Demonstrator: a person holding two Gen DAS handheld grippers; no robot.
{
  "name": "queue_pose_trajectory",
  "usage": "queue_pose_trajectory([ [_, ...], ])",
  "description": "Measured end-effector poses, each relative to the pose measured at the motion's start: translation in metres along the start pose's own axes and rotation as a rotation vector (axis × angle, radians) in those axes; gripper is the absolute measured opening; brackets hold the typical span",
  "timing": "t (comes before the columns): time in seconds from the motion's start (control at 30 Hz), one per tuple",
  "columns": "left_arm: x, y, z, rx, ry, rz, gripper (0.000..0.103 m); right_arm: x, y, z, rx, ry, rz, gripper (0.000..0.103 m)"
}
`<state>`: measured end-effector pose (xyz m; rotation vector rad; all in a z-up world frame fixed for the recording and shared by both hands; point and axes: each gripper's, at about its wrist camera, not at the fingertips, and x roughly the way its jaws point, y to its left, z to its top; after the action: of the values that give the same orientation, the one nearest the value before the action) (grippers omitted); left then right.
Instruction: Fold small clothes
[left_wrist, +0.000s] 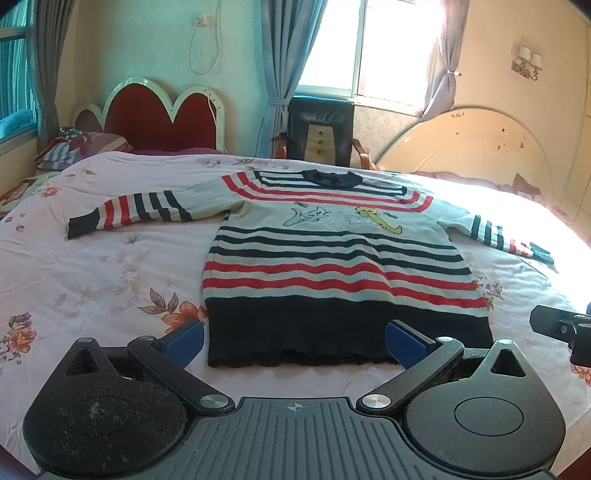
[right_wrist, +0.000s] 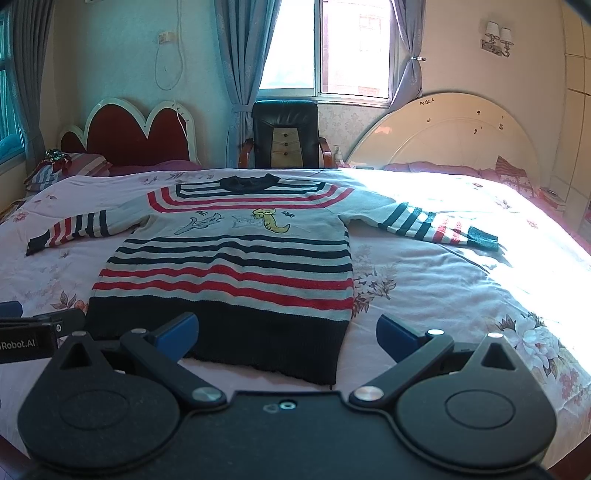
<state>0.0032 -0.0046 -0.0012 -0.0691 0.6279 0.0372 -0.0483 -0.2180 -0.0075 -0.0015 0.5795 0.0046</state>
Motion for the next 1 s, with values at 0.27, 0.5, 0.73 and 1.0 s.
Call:
queue_pose_trajectory([
  [0.27,0.0011,0.0007,0.0004,0.002,-0.002,-0.001,0.103,0.0007,0.0005,0.0005,-0.001,0.001,-0.001,0.102],
  [0.5,0.0007,0.0012,0.0010,0.002,-0.004,-0.003,0.103,0.0016,0.0008,0.0006,-0.003,0.001,0.000,0.102],
  [0.73,0.0001,0.0014,0.0010,0.003,0.002,-0.001,0.103,0.0024,0.0035,0.0002,-0.007,0.001,-0.003,0.102],
  [1.0,-0.0013,0.0008,0.0013,0.003,-0.001,0.004,0.103,0.0030,0.0051,0.0010,-0.013,-0.001,0.004,0.102],
])
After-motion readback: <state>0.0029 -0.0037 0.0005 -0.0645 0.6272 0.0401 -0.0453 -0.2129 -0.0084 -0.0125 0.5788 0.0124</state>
